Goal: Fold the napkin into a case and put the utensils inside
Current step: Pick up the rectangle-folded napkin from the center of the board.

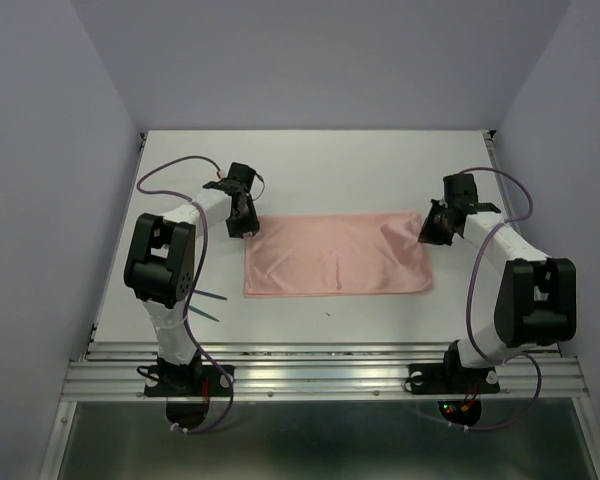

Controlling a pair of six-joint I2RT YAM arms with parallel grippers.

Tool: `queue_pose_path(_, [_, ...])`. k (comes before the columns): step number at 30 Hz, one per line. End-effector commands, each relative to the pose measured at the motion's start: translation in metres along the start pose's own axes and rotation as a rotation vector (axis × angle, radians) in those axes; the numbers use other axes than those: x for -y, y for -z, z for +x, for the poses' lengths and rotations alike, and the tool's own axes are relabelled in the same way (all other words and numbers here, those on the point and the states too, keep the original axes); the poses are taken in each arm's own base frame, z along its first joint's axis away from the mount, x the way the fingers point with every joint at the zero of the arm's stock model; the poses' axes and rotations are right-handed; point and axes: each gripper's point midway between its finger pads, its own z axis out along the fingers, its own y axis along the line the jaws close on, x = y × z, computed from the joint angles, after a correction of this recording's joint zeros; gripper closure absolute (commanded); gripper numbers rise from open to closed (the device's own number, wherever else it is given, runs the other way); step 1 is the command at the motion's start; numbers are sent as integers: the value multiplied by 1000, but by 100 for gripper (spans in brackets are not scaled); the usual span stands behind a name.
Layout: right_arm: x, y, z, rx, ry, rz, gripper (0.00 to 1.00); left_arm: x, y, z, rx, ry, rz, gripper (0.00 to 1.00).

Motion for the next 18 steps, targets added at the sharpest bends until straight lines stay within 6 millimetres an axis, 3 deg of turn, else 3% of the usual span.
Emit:
queue_pose_path(1, [-20,15,-9,25,4,-69,99,13,23,-15,66,12,70,57])
queue_pose_path(5, [-36,19,-8,28,17,-110,99,13,27,-20,76,0,52,57])
queue_pose_path(8, [-45,24,-10,38,18,-125,99,-8,26,-20,78,30,13,56])
queue_pose_path(10, [-46,25,-11,45,16,-128,99,-7,28,-22,78,69,90,56])
queue_pose_path(18, [-47,22,-8,39,16,-122,99,-30,12,-5,25,113,23,57])
